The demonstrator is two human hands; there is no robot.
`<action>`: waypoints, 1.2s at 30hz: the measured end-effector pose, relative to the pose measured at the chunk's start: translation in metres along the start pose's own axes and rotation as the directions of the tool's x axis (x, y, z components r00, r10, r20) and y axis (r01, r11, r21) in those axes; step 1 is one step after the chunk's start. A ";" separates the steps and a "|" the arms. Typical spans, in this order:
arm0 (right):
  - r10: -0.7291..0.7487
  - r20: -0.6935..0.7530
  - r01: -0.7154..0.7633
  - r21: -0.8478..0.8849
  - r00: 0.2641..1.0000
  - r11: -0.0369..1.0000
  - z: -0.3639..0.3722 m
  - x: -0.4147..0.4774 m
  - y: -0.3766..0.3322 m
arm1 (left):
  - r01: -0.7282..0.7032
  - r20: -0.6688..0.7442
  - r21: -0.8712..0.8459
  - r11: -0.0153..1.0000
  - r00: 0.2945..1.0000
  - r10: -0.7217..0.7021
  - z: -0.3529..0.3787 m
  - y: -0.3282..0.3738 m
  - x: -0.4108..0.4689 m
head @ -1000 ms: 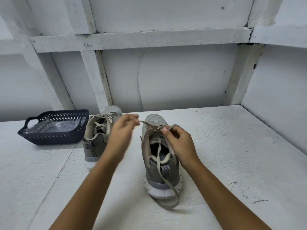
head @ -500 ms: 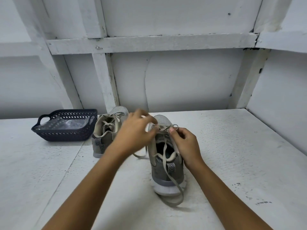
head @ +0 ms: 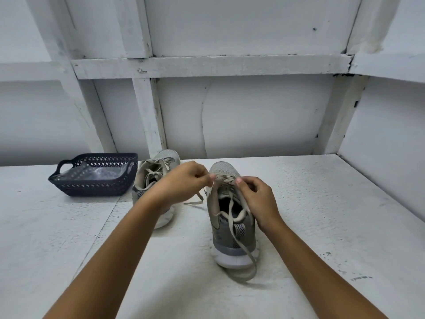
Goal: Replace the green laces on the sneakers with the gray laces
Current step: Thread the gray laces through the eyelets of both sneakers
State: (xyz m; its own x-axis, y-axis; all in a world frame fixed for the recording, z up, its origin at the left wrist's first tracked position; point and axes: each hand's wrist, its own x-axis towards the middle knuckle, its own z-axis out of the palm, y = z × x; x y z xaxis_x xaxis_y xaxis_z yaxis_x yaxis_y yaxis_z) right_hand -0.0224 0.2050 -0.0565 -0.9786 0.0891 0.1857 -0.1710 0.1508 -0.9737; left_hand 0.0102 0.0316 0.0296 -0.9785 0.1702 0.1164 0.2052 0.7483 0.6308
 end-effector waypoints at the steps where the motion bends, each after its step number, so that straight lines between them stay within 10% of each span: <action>1: -0.008 0.011 0.009 -0.017 1.000 1.000 -0.001 0.000 -0.001 | 0.014 0.033 -0.021 1.000 0.999 -0.013 -0.002 0.001 -0.002; 9: -0.177 0.411 0.346 -0.386 0.894 0.855 -0.016 0.006 -0.030 | 0.081 0.262 -0.397 0.914 0.965 0.028 0.009 0.010 -0.010; 14: -0.194 0.461 0.407 -0.424 0.866 0.809 -0.033 0.008 -0.052 | 0.113 0.448 -0.110 0.987 0.892 -0.052 0.015 0.014 -0.015; 24: -0.129 0.560 0.452 -0.489 0.818 0.746 -0.043 -0.009 -0.076 | 0.137 0.157 -0.250 0.958 0.983 -0.100 0.008 0.005 -0.011; 31: -0.037 0.554 0.315 -0.417 0.832 0.853 -0.020 -0.013 -0.093 | 0.173 0.143 -0.913 0.370 0.984 -0.108 -0.013 0.010 -0.006; 36: 0.019 0.645 0.325 -0.410 0.764 0.852 -0.003 -0.022 -0.102 | 0.112 0.094 -0.949 0.295 0.993 -0.073 -0.021 0.011 -0.003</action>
State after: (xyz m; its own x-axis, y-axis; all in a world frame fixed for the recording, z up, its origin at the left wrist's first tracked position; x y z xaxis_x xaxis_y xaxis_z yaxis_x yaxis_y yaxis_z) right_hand 0.0171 0.1904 0.0390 -0.8247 -0.5643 0.0378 -0.4167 0.5610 -0.7153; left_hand 0.0150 0.0254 0.0525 -0.9845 0.1752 -0.0026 -0.0681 -0.3686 0.9271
